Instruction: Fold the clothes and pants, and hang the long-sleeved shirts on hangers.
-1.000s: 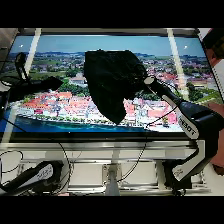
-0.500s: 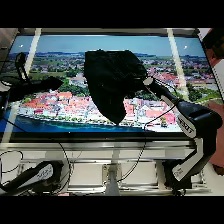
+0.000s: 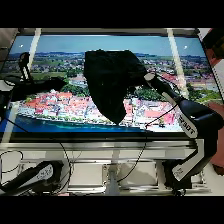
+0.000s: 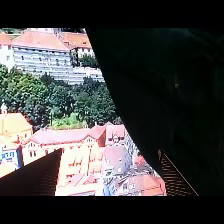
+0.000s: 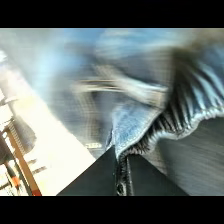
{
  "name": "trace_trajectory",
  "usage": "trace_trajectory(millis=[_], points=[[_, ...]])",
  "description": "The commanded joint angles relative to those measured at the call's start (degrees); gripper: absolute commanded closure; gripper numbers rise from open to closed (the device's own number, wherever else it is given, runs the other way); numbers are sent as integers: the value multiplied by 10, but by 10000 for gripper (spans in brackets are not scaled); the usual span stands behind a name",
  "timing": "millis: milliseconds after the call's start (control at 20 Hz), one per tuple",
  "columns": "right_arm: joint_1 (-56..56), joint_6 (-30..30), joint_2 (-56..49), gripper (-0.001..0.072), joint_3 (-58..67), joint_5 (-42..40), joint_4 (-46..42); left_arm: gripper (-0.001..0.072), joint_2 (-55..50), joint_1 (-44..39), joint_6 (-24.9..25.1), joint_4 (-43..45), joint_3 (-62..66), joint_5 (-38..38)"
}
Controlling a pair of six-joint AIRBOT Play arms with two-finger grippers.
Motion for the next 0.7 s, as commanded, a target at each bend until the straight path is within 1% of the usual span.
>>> trace_trajectory(millis=[0, 100, 150, 250, 350, 450, 600, 650], points=[[-25, -88, 33, 678, 87, 17, 0, 11, 0, -15, 0, 0, 0, 0], [-58, -129, 69, 678, 147, 26, -14, 11, 0, -23, 0, -2, 0, 0], [-78, -142, 88, 678, 175, 36, -34, 11, 0, -30, 0, -12, 0, -3], [-123, -156, 130, 678, 224, 73, -98, 11, 0, -45, 0, -46, 0, -4], [-173, -159, 168, 678, 259, 123, -164, 12, 0, -64, 0, -100, -1, -2], [-230, -159, 203, 678, 275, 165, -207, 12, 0, -92, 0, -133, -6, -1], [-313, -160, 240, 679, 275, 219, -217, 12, 0, -163, -13, -133, -32, 16], [-338, -174, 246, 679, 275, 242, -217, 12, 0, -189, -14, -133, -44, 32]])
